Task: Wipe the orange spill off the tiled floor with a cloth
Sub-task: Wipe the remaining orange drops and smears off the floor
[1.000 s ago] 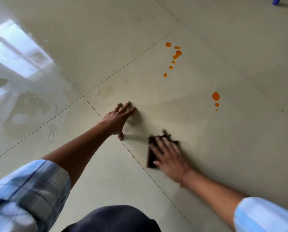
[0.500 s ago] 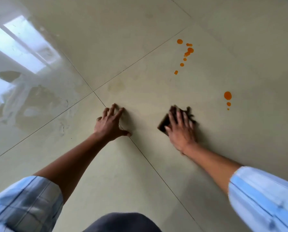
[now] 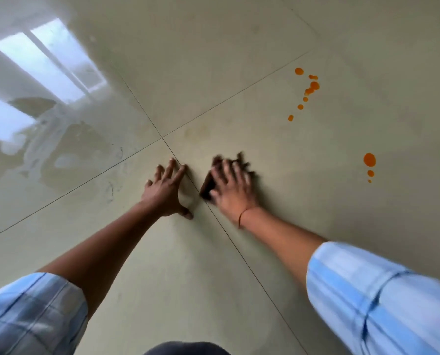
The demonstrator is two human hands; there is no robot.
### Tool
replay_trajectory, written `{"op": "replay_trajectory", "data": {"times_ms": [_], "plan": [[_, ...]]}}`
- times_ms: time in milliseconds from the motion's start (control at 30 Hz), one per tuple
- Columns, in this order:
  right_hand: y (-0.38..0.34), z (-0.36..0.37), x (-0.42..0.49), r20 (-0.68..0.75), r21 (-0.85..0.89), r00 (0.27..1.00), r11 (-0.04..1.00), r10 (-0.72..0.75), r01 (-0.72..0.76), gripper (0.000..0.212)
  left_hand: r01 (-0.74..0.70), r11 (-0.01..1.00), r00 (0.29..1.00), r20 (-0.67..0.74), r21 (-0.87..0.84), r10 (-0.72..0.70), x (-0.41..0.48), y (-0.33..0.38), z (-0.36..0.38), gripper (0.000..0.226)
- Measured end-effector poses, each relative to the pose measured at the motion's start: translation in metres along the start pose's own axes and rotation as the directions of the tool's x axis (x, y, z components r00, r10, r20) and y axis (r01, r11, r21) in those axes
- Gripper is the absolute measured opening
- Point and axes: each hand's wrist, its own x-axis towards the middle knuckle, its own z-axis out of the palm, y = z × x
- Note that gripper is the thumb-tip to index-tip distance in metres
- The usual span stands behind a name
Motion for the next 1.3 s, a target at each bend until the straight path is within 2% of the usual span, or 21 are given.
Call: {"op": "replay_trajectory", "data": {"times_ms": [67,133,233,267,300,400,467,500,567,600,667,700,767,833,867,967,1033,1100,1200,1233,1300], "plan": [[0.01,0.02,-0.049,0.016,-0.04,0.978,0.977,-0.208,0.208,0.063,0.0,1.0,1.0,0.001,0.016,0.0,-0.001,-0.001,0.001,0.144],[0.059,0.012,-0.095,0.066,-0.087,0.975,0.972,-0.211,0.216,0.066,-0.01,1.0,1.0,0.003,0.009,0.01,-0.004,0.0,0.0,0.144],[0.099,-0.017,-0.05,0.045,-0.074,0.995,0.993,0.094,-0.09,0.068,-0.016,1.0,1.0,0.006,0.005,0.016,-0.004,0.001,-0.004,0.145],[0.086,-0.023,-0.018,0.062,-0.021,0.98,0.982,0.191,-0.19,0.066,-0.014,1.0,1.0,0.013,0.009,0.014,-0.004,0.0,-0.003,0.146],[0.06,-0.024,0.009,0.071,-0.007,0.975,0.977,0.212,-0.212,0.065,-0.014,1.0,1.0,0.009,0.013,0.014,-0.002,-0.001,-0.002,0.146],[-0.015,-0.006,0.018,0.103,0.033,0.994,0.999,-0.032,0.029,0.065,0.001,1.0,1.0,0.023,0.028,-0.002,0.0,-0.002,-0.001,0.146],[-0.001,0.01,-0.032,0.104,-0.012,0.972,0.977,-0.211,0.213,0.065,-0.02,0.999,0.999,0.032,0.044,0.018,-0.001,-0.001,-0.003,0.146],[0.019,0.008,-0.056,0.101,-0.029,0.971,0.975,-0.215,0.219,0.066,-0.027,0.999,0.999,0.036,0.043,0.026,-0.002,0.0,-0.003,0.145],[0.057,0.0,-0.053,0.059,-0.059,0.988,0.987,-0.143,0.147,0.07,-0.03,0.998,0.999,0.031,0.047,0.028,-0.003,-0.002,-0.005,0.145],[0.061,-0.007,-0.034,0.062,-0.066,0.997,0.996,-0.049,0.053,0.07,-0.026,0.998,0.999,0.031,0.049,0.025,-0.003,-0.003,-0.005,0.146],[0.036,-0.017,0.017,0.058,-0.001,0.991,0.993,0.118,-0.118,0.064,-0.019,0.999,0.999,0.028,0.043,0.018,-0.002,-0.002,-0.004,0.145],[0.015,-0.016,0.035,0.055,-0.008,0.991,0.993,0.122,-0.121,0.064,-0.012,0.999,1.0,0.022,0.039,0.012,-0.001,-0.003,-0.003,0.145],[-0.018,-0.012,0.036,0.076,0.0,0.997,1.0,-0.003,0.003,0.064,0.0,0.999,1.0,0.013,0.038,0.0,0.002,-0.004,-0.003,0.146],[-0.009,-0.007,-0.004,0.143,-0.036,0.978,0.987,-0.149,0.156,0.065,0.004,0.999,0.999,0.04,0.047,-0.006,0.003,-0.002,-0.007,0.147],[0.01,-0.005,-0.029,0.157,-0.055,0.975,0.984,-0.158,0.168,0.069,0.014,0.999,0.998,0.056,0.046,-0.017,0.002,0.001,-0.009,0.146],[0.065,-0.014,-0.046,0.118,-0.023,0.99,0.996,0.083,-0.08,0.07,0.031,0.994,0.996,0.079,0.102,-0.039,0.005,0.025,-0.023,0.14],[0.075,-0.024,-0.01,0.098,0.001,0.959,0.964,0.266,-0.267,0.065,-0.016,0.992,0.999,0.046,0.123,0.011,0.013,0.051,-0.035,0.138],[0.071,-0.028,0.013,0.091,0.022,0.945,0.948,0.313,-0.316,0.064,-0.119,0.983,0.993,0.031,0.139,0.116,0.029,0.083,-0.043,0.142],[0.093,-0.024,-0.031,0.128,0.02,0.991,0.998,0.049,-0.052,0.064,-0.26,0.948,0.965,0.088,0.185,0.247,0.052,0.12,-0.047,0.143],[0.117,-0.022,-0.057,0.133,-0.003,0.991,1.0,0.01,-0.009,0.065,-0.301,0.932,0.953,0.108,0.204,0.284,0.056,0.131,-0.045,0.143],[0.173,-0.03,-0.072,0.06,-0.027,0.993,0.995,0.101,-0.1,0.068,-0.399,0.881,0.916,0.144,0.256,0.373,0.059,0.149,-0.039,0.141]]}}
